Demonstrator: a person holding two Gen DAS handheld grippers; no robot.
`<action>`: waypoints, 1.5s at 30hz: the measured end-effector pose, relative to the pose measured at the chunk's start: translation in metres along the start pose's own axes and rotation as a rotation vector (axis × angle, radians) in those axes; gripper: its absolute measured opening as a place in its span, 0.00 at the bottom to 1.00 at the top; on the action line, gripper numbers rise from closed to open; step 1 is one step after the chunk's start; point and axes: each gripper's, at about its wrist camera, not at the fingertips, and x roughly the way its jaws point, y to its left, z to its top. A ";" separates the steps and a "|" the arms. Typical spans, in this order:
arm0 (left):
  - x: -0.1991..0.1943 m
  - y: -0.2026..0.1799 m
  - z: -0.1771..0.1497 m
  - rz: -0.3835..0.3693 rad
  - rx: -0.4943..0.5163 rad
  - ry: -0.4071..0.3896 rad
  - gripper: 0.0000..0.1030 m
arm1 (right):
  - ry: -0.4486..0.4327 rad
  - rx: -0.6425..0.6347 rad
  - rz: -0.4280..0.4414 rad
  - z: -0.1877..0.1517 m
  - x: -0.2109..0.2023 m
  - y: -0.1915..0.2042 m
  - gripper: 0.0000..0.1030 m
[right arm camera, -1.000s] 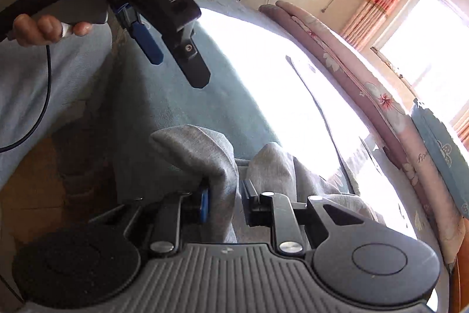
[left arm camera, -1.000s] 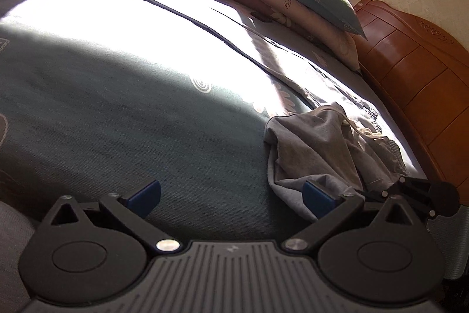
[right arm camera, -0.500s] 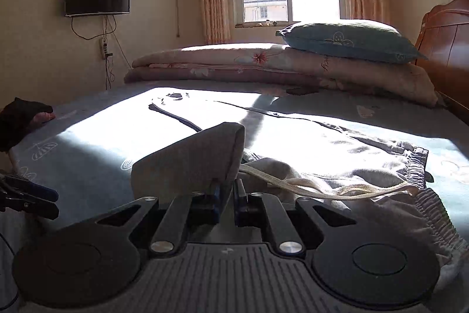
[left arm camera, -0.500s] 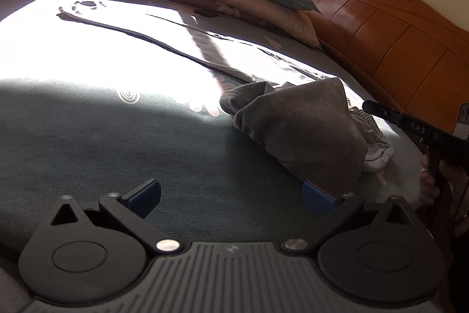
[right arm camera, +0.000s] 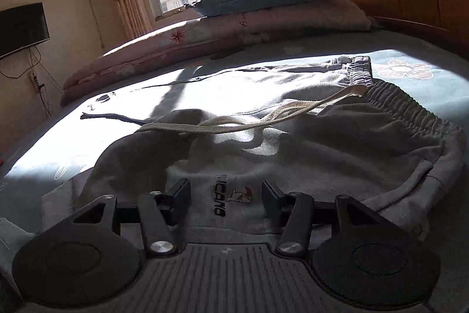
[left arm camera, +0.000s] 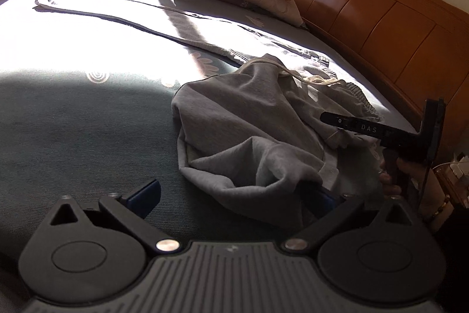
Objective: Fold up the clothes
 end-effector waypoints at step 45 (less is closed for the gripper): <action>0.099 -0.149 0.184 0.037 0.321 -0.110 0.11 | -0.171 0.135 -0.159 0.001 -0.035 -0.041 0.82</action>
